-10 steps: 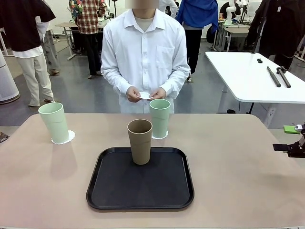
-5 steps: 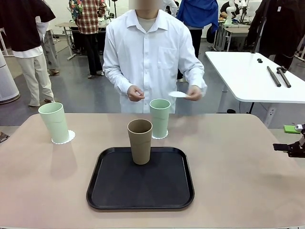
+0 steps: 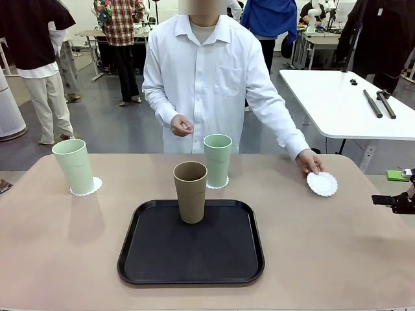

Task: Place coasters on the table and set cups on them.
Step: Take one Reusable plastic cup from the Flat Tray and place it on a coaster set by the human.

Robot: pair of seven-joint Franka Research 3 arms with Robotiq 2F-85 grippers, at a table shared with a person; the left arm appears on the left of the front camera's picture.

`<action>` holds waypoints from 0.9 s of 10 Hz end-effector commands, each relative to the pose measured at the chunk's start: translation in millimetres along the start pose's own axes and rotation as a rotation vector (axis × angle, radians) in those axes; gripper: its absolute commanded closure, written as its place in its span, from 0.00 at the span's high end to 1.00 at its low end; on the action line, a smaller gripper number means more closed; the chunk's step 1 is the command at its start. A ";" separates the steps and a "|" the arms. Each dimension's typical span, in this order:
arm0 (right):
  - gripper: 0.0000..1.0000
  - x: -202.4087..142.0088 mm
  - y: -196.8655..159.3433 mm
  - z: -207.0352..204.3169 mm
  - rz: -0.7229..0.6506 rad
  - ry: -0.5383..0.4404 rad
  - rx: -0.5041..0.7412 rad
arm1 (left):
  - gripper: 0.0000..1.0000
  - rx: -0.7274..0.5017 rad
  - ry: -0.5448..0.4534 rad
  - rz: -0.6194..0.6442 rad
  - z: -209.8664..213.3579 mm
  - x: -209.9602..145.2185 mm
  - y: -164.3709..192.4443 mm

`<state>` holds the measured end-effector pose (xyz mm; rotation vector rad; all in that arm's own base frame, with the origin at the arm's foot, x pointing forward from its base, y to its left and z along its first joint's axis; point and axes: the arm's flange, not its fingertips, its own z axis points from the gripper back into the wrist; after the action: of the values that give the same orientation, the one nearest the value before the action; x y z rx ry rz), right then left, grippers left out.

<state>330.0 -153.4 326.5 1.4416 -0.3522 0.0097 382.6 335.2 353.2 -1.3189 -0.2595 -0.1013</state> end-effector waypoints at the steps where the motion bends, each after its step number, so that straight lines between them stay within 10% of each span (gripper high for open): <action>1: 1.00 -0.5 1.3 -0.3 0.003 0.000 0.008 | 1.00 0.011 -0.001 0.010 0.9 -0.2 -0.2; 9: 1.00 -0.5 1.3 -0.3 0.003 0.000 0.008 | 1.00 0.011 -0.001 0.010 0.9 -0.2 -0.2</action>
<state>330.0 -153.4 326.5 1.4416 -0.3522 0.0097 382.6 335.2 353.2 -1.3189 -0.2594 -0.1012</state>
